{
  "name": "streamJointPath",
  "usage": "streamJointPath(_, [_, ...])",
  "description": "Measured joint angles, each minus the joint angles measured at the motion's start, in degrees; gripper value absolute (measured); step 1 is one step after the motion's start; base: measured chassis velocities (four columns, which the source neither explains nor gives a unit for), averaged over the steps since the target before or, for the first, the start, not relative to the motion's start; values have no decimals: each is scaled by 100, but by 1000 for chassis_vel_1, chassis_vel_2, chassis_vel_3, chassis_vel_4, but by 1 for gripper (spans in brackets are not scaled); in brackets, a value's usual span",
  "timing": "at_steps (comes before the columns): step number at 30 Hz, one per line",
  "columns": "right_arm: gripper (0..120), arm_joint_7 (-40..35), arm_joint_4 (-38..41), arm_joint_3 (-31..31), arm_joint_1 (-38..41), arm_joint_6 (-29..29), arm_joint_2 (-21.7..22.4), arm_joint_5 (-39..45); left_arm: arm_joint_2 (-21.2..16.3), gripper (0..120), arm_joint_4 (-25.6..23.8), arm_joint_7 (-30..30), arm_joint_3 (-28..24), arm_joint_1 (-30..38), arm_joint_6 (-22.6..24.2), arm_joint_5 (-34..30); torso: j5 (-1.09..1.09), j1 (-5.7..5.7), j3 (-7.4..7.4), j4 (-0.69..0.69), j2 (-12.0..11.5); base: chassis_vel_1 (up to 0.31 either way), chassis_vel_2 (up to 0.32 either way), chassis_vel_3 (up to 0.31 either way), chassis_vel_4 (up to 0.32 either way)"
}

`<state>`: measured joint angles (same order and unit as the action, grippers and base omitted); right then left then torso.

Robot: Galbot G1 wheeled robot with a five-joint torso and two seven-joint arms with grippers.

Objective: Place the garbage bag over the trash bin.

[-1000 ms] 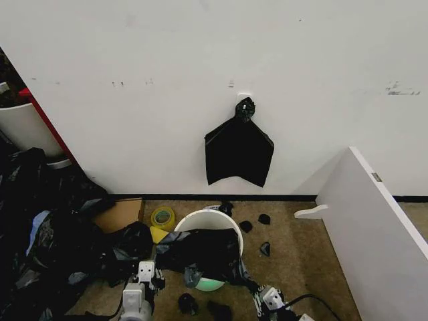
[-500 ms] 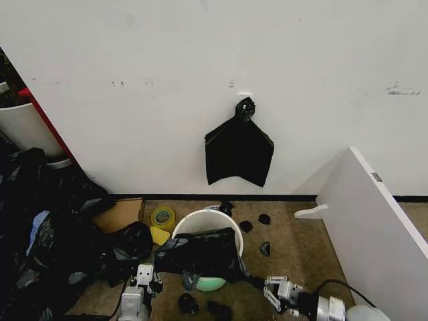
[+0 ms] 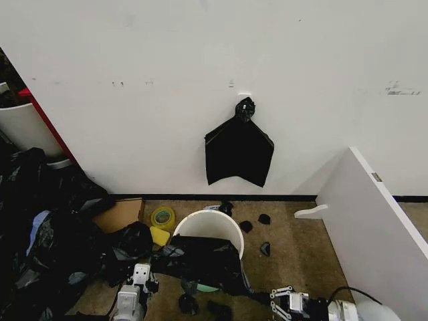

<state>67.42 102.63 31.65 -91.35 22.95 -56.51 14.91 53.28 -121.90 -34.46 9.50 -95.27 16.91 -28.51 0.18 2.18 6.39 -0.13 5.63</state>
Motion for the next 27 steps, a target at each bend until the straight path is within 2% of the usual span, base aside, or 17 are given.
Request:
streamJointPath(5, [0, 136, -272, 104, 209, 50, -87, -279, 17, 0, 91, 24, -52, 132, 33, -27, 2, 0, 0, 0, 0, 0, 0, 0, 0])
streamJointPath(10, [0, 174, -743, 130, 570, 297, -287, -950, 2, 0, 299, 51, -105, 279, 45, -33, 2, 0, 0, 0, 0, 0, 0, 0, 0])
streamJointPath(14, [0, 194, -1202, 13, 998, 446, -355, -1285, 146, 0, 494, 38, -44, 414, 33, -33, 3, 0, 0, 2, 0, 0, 0, 0, 0])
streamJointPath(18, [0, 137, -1324, -45, 1086, 470, -349, -1276, 240, 0, 541, 41, -46, 542, 10, -97, 1, 0, 1, 2, 0, 0, 0, 0, 0])
streamJointPath(24, [0, 31, -1473, -129, 1202, 366, -348, -792, 402, 0, 498, 96, -55, 814, -18, -372, 2, 0, 0, 0, 0, 0, 0, 0, 0])
streamJointPath(27, [0, -30, -1495, -193, 1166, 226, -316, -171, 412, 0, 427, 105, -79, 805, -13, -511, 2, 0, 0, 0, 0, 0, 0, 0, 0])
